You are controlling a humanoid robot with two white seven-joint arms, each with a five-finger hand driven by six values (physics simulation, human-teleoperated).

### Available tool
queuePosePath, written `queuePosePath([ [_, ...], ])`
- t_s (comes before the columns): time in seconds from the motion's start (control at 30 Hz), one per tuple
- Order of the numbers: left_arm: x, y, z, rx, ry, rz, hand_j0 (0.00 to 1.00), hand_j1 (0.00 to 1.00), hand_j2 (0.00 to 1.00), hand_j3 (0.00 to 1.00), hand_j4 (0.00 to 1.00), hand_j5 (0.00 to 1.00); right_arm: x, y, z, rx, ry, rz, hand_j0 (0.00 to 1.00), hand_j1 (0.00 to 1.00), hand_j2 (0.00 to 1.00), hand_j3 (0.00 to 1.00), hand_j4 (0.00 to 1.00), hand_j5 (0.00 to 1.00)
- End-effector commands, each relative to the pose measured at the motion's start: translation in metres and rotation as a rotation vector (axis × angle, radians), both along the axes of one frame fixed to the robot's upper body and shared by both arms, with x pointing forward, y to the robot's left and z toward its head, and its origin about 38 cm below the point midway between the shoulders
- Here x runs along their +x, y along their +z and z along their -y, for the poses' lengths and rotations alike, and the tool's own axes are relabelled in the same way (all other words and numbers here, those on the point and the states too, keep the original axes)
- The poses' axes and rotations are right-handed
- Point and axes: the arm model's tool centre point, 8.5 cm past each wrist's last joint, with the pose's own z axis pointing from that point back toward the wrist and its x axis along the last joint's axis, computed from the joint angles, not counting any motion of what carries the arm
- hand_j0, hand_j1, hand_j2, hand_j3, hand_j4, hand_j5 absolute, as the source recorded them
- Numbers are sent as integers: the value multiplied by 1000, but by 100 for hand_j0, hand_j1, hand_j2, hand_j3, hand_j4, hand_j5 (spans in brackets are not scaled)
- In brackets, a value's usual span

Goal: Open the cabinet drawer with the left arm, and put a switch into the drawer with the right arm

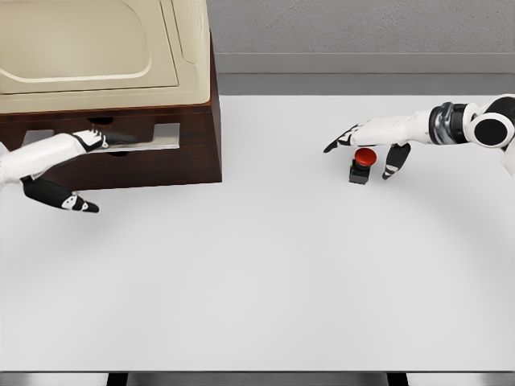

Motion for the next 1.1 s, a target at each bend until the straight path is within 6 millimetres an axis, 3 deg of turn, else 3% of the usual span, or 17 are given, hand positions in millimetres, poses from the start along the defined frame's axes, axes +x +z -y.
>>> queuePosePath([
  [0.0,0,-1,-2,-1,8,-9,100,100,100,100,100,100,1,0,3,3,-13,-2,100,100,100,100,100,100],
  [0.17,2,0,-3,-10,17,-2,100,100,100,100,100,100,2,-2,1,0,-14,-10,87,87,87,87,87,87],
  [0.23,2,0,-4,-10,21,-4,100,100,100,100,100,100,2,-4,2,-25,-8,-12,75,75,75,75,75,75],
  [0.53,8,-5,-15,1,74,-26,100,100,100,100,100,100,2,-7,-6,-41,8,-13,68,68,68,68,68,68],
  [0.83,9,-11,-10,-5,75,-42,100,100,100,100,100,100,2,-9,-7,-49,12,-12,48,48,48,48,48,48],
  [1.07,3,-8,-2,-4,40,-37,100,100,100,100,100,100,-1,6,-27,-26,75,22,48,48,48,48,48,48],
])
